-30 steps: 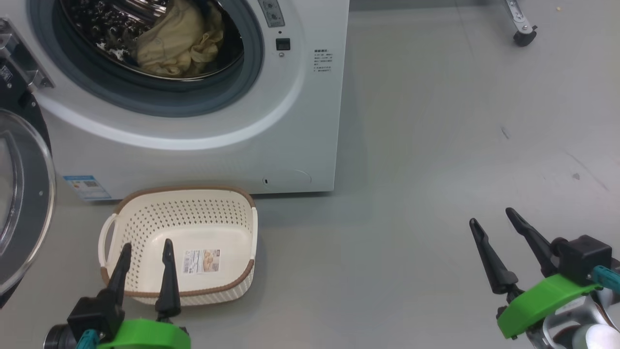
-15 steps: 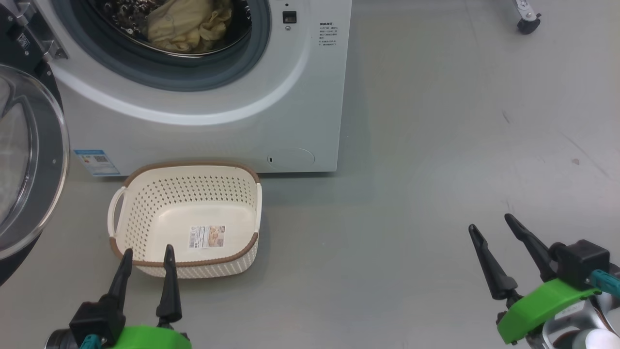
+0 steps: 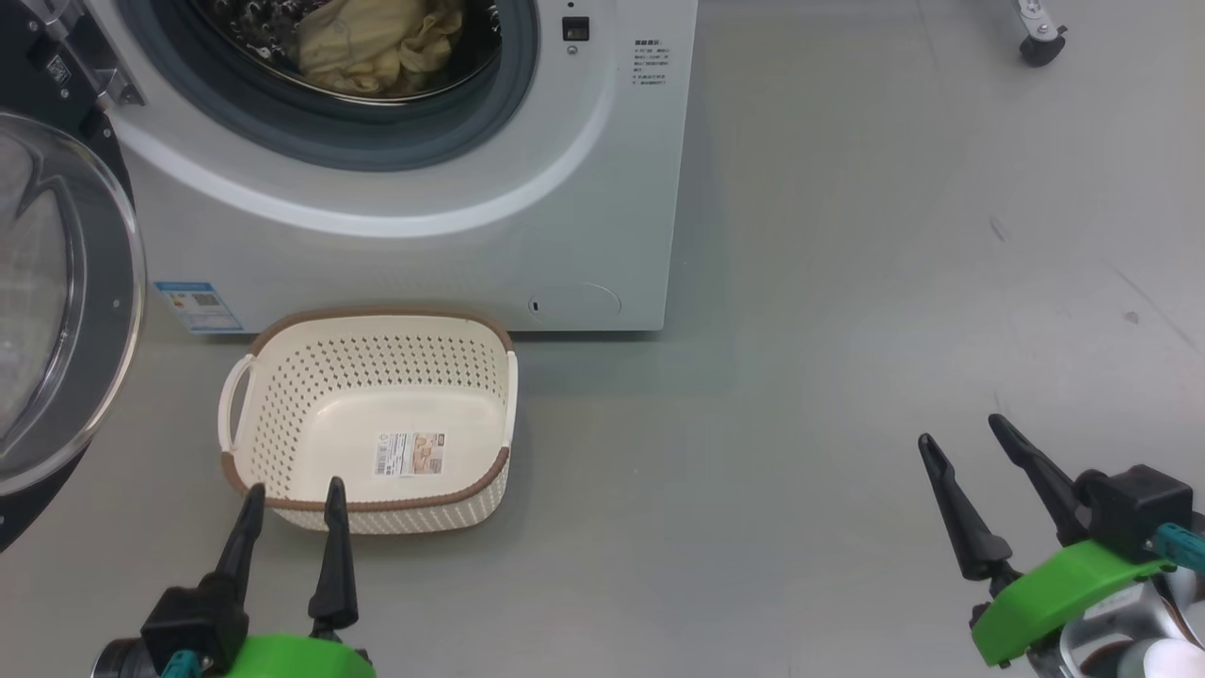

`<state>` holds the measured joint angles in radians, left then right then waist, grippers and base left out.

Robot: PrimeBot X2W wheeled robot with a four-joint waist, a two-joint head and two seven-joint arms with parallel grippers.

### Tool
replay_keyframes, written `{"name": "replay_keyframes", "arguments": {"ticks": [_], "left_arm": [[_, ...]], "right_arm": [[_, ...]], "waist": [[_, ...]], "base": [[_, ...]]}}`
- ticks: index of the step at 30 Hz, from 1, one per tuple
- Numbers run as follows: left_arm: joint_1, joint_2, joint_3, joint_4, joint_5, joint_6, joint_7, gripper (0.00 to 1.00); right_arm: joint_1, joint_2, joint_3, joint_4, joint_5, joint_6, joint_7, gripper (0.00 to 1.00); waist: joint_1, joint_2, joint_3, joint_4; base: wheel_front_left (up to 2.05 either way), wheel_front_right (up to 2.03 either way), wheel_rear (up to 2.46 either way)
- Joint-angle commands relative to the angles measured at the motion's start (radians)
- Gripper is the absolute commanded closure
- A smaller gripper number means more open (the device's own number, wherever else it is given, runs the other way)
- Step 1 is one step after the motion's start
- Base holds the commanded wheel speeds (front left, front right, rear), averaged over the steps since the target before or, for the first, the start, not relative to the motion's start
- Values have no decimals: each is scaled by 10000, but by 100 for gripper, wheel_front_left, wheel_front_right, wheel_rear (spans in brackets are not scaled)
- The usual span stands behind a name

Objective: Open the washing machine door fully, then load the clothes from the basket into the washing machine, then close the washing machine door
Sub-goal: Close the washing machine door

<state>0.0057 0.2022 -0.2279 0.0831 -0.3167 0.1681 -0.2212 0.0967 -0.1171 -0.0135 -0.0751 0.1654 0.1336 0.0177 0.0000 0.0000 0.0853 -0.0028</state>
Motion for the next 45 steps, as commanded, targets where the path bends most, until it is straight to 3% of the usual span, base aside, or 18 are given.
{"name": "replay_keyframes", "arguments": {"ticks": [1,9,21,29,36,45], "left_arm": [[-390,213,364,-334,-3,60,-133,0],[-537,196,243,-262,-6,31,-136,0],[-533,130,108,-22,-24,-18,-249,0],[-434,73,77,67,-72,-27,-309,0],[-354,162,183,40,-127,32,-333,0],[-297,205,141,11,-159,78,-328,0]], "right_arm": [[-277,-153,100,-355,-37,-29,-32,0],[-145,-179,-77,-436,-68,-29,45,0],[-78,-383,-123,-661,-76,-29,268,0],[-70,-414,7,-714,-6,-29,361,0],[-76,-424,192,-578,14,-29,352,0],[-85,-381,298,-444,52,-29,299,0]], "waist": [[0,0,0,64],[0,0,-7,687],[0,0,-277,3181],[0,0,-427,4498],[0,0,-529,5133],[0,0,-594,5318]], "base": [[0,0,0],[0,0,0],[0,0,0],[0,0,0],[0,0,0],[0,0,0]]}}
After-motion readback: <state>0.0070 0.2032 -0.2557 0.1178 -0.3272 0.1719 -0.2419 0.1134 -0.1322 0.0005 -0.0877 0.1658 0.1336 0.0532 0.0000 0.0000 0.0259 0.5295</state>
